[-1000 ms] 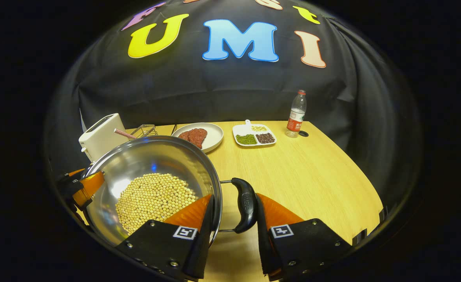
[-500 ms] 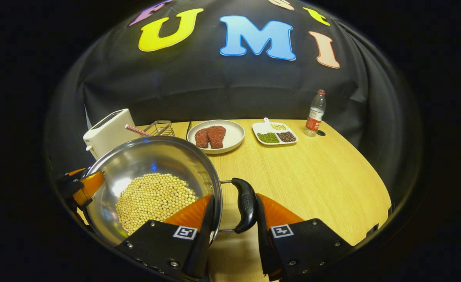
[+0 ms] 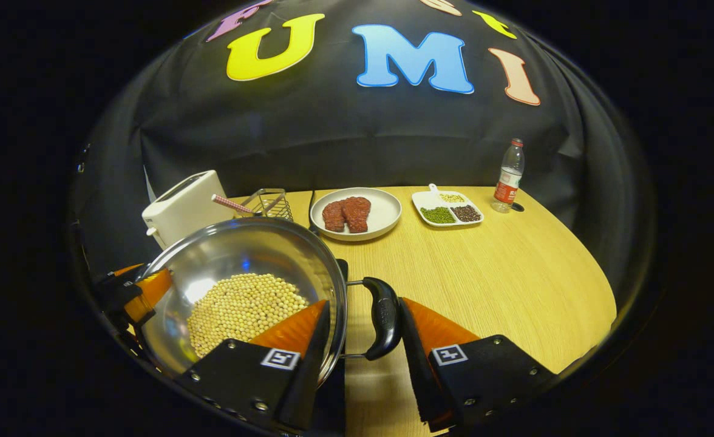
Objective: First push the handle of the pot to place it horizontally, then grasp the pot with both hands and set it on the induction cooktop.
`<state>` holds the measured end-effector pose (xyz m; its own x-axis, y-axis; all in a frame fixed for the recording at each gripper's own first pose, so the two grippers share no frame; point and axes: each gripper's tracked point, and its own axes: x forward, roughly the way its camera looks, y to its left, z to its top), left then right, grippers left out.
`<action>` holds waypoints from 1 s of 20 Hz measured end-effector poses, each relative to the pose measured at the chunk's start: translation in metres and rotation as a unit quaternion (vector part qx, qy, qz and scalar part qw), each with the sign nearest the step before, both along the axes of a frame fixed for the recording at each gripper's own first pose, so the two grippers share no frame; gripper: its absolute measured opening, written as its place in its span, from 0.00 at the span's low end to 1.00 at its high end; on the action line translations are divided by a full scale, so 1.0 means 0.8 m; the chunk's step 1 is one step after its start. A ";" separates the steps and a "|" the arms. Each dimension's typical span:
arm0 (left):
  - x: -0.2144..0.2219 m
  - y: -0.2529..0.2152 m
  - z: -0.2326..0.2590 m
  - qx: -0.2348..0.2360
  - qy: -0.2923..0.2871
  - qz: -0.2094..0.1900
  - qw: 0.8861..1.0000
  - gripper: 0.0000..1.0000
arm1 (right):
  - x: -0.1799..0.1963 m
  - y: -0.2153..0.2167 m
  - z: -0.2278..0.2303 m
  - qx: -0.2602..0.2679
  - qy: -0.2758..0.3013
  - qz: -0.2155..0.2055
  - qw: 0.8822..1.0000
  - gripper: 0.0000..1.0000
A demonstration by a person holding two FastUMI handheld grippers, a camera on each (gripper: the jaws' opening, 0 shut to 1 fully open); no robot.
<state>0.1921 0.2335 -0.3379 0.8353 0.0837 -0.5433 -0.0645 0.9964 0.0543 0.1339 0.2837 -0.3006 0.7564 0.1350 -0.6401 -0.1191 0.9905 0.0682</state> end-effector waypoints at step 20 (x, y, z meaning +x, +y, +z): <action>-0.166 -0.253 0.328 -0.019 -0.216 -0.031 0.976 0.97 | -0.129 -0.233 0.237 -0.015 -0.226 0.029 0.974 0.97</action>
